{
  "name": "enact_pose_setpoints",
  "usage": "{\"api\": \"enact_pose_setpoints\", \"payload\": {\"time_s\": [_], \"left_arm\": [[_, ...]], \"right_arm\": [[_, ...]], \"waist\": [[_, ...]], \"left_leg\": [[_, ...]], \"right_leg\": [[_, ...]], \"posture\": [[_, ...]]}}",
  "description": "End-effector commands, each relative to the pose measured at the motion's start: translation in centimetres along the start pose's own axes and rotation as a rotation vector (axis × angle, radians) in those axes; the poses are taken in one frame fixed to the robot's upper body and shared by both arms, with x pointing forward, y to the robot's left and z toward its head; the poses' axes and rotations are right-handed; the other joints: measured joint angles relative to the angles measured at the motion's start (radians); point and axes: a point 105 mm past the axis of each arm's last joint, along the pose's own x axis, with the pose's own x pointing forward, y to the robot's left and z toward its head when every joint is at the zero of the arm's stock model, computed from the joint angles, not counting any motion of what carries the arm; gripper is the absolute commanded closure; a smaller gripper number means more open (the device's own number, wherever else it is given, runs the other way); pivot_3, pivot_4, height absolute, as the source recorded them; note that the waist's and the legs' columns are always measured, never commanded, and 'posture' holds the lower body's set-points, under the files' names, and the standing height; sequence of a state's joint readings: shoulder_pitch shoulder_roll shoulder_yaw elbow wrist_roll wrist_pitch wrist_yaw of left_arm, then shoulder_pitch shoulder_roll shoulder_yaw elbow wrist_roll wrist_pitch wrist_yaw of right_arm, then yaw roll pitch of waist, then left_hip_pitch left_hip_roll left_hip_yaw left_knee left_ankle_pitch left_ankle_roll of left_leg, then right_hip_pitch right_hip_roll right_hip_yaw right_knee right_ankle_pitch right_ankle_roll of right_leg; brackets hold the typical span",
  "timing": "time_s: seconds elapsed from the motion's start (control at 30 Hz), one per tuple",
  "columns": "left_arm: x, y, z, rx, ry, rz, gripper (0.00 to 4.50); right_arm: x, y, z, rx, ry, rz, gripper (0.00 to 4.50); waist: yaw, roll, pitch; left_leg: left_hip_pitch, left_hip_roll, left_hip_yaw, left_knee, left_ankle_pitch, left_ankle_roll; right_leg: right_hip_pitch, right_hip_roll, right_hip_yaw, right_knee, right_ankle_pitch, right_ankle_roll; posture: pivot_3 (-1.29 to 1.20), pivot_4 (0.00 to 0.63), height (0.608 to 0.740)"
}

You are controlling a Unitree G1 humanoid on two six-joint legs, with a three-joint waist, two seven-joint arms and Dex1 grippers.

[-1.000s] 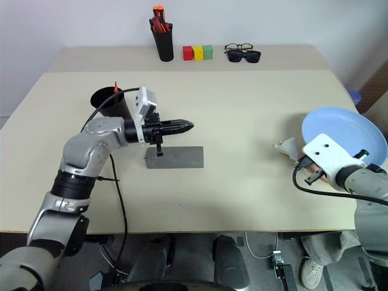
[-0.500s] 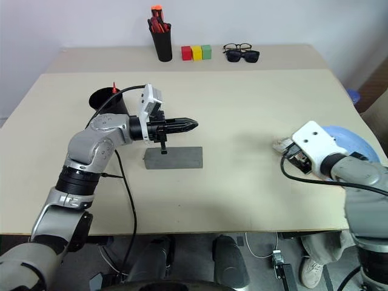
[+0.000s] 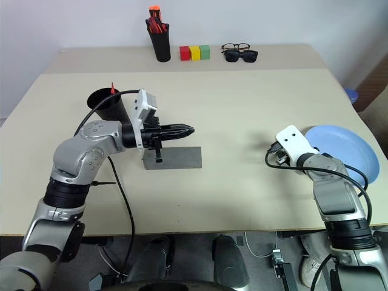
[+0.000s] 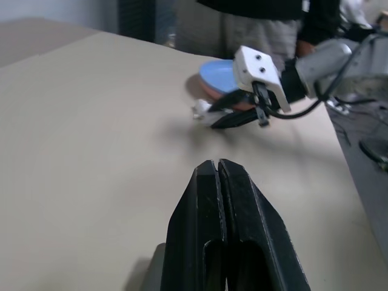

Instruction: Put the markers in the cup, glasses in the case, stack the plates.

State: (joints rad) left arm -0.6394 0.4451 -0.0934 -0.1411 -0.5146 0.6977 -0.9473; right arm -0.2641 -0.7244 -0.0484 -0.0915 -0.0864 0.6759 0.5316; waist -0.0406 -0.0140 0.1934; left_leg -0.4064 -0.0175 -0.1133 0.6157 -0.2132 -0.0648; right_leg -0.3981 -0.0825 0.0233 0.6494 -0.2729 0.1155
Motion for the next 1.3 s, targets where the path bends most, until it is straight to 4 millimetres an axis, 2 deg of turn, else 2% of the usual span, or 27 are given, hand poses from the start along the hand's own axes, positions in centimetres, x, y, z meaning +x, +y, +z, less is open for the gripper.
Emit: {"api": "enact_pose_setpoints", "payload": {"time_s": [0.03, 0.1, 0.2, 0.3, 0.37, 0.5, 0.6, 0.63, 0.77, 0.8, 0.9, 1.0, 1.07, 1.17, 1.27, 1.3], "left_arm": [[-0.1, -0.6, 1.1, 0.007, -0.047, -0.02, 4.5], [0.2, -0.1, 0.7, -0.002, -0.034, -0.021, 4.5], [0.5, 1.3, 0.1, 0.005, -0.017, -0.005, 4.5], [0.5, 2.3, -0.2, 0.008, -0.015, 0.006, 4.5], [0.6, 3.1, 0.0, 0.017, -0.019, 0.023, 4.5], [0.4, 4.1, 0.5, 0.028, -0.037, 0.068, 4.5], [-0.5, 4.2, 0.4, 0.033, -0.039, 0.107, 4.5], [-1.0, 4.2, 0.5, 0.036, -0.039, 0.124, 4.5], [-3.7, 3.6, 0.7, 0.037, -0.045, 0.215, 4.5], [-4.5, 3.3, 0.5, 0.035, -0.033, 0.249, 4.5], [-6.4, 2.4, -0.3, 0.042, 0.002, 0.344, 4.5], [-8.6, 1.3, -1.0, 0.033, -0.006, 0.496, 4.5], [-9.5, 0.9, -1.6, 0.023, -0.014, 0.591, 4.5], [-12.2, -0.1, -2.7, 0.048, 0.004, 0.801, 4.5], [-13.4, -1.2, -3.5, 0.04, 0.027, 0.87, 4.5], [-14.3, -1.7, -4.3, 0.026, 0.054, 0.904, 4.5]], "right_arm": [[-0.6, -1.4, 1.3, -0.056, -0.039, -0.076, 4.46], [-2.0, -2.8, 2.3, -0.106, -0.064, -0.151, 4.46], [-5.3, -5.3, 3.5, -0.113, -0.091, -0.282, 4.46], [-7.3, -6.5, 3.1, -0.097, -0.068, -0.372, 4.46], [-7.9, -7.1, 2.1, -0.067, -0.026, -0.401, 4.46], [-6.9, -7.6, -0.5, -0.084, 0.071, -0.398, 4.46], [-6.3, -8.0, -2.0, -0.039, 0.13, -0.392, 3.55], [-6.2, -8.3, -2.1, -0.047, 0.142, -0.396, 3.09], [-5.4, -9.3, 0.4, -0.142, 0.079, -0.372, 1.07], [-5.1, -9.4, 1.9, -0.17, 0.013, -0.364, 1.07], [-4.3, -8.9, 5.6, -0.141, -0.194, -0.306, 1.07], [-2.5, -6.9, 7.1, 0.037, -0.363, -0.139, 1.07], [-1.6, -6.0, 7.0, 0.078, -0.397, -0.07, 1.07], [-0.5, -2.9, 6.6, 0.063, -0.429, 0.126, 1.07], [-0.5, -1.7, 6.3, 0.09, -0.45, 0.24, 1.07], [-0.7, -1.4, 6.3, 0.112, -0.459, 0.279, 1.07]], "waist": [[0.001, 0.0, 0.0], [0.006, 0.0, 0.0], [0.017, 0.001, 0.0], [0.023, 0.001, 0.0], [0.026, 0.0, 0.0], [0.024, 0.0, 0.0], [0.02, 0.001, 0.0], [0.019, 0.001, 0.0], [0.0, 0.002, 0.001], [-0.002, 0.002, 0.001], [-0.008, 0.002, 0.001], [-0.003, 0.001, 0.0], [0.003, 0.001, 0.0], [0.018, 0.001, 0.001], [0.025, 0.001, 0.001], [0.027, 0.001, 0.0]], "left_leg": [[0.0, 0.0, 0.0, 0.0, 0.0, 0.0], [0.0, 0.0, 0.0, 0.0, 0.0, 0.0], [-0.001, 0.0, 0.0, 0.0, 0.0, 0.0], [-0.001, 0.0, 0.0, 0.0, 0.0, 0.0], [-0.001, 0.0, 0.0, 0.0, 0.0, 0.0], [-0.001, 0.0, 0.0, 0.0, 0.0, 0.0], [-0.001, 0.0, 0.0, 0.0, 0.0, 0.0], [-0.001, 0.0, 0.0, -0.001, 0.0, 0.0], [-0.001, 0.0, 0.001, -0.001, 0.0, 0.0], [-0.001, 0.0, 0.001, -0.001, 0.0, 0.0], [0.0, 0.0, 0.001, -0.001, 0.0, 0.0], [0.001, 0.002, 0.001, -0.001, 0.0, 0.0], [0.001, 0.001, 0.001, -0.001, 0.0, 0.0], [0.0, 0.0, 0.001, 0.0, 0.0, 0.0], [0.0, 0.0, 0.001, -0.001, 0.0, 0.0], [0.0, 0.0, 0.001, -0.001, 0.0, 0.0]], "right_leg": [[0.0, 0.0, 0.0, 0.0, 0.0, 0.0], [0.0, 0.0, 0.0, 0.0, 0.0, 0.0], [-0.001, 0.0, 0.0, 0.0, 0.0, 0.0], [-0.001, 0.0, 0.0, 0.0, 0.0, 0.0], [-0.001, 0.0, 0.0, -0.001, 0.0, 0.0], [-0.001, 0.0, 0.0, -0.001, 0.0, 0.0], [-0.001, 0.0, 0.0, 0.0, 0.0, 0.0], [-0.001, 0.0, 0.0, 0.0, 0.0, 0.0], [-0.002, 0.0, 0.001, 0.0, 0.0, 0.0], [-0.002, 0.0, 0.001, 0.001, 0.0, 0.0], [-0.001, 0.0, 0.001, 0.001, 0.0, 0.0], [0.0, 0.001, 0.001, 0.0, 0.0, 0.0], [0.001, 0.0, 0.001, -0.001, 0.0, 0.0], [0.0, -0.001, 0.001, -0.002, 0.0, 0.0], [0.0, -0.001, 0.001, -0.002, 0.0, 0.0], [0.0, -0.001, 0.001, -0.002, 0.0, 0.0]], "posture": [[0.0, 0.15, 0.74], [0.0, 0.15, 0.74], [0.0, 0.15, 0.74], [0.0, 0.15, 0.74], [0.0, 0.15, 0.74], [0.0, 0.15, 0.74], [0.0, 0.15, 0.74], [0.0, 0.15, 0.74], [0.0, 0.15, 0.74], [0.0, 0.15, 0.74], [0.0, 0.15, 0.74], [0.0, 0.15, 0.74], [0.0, 0.15, 0.74], [0.0, 0.15, 0.74], [0.0, 0.15, 0.74], [0.0, 0.15, 0.74]]}}
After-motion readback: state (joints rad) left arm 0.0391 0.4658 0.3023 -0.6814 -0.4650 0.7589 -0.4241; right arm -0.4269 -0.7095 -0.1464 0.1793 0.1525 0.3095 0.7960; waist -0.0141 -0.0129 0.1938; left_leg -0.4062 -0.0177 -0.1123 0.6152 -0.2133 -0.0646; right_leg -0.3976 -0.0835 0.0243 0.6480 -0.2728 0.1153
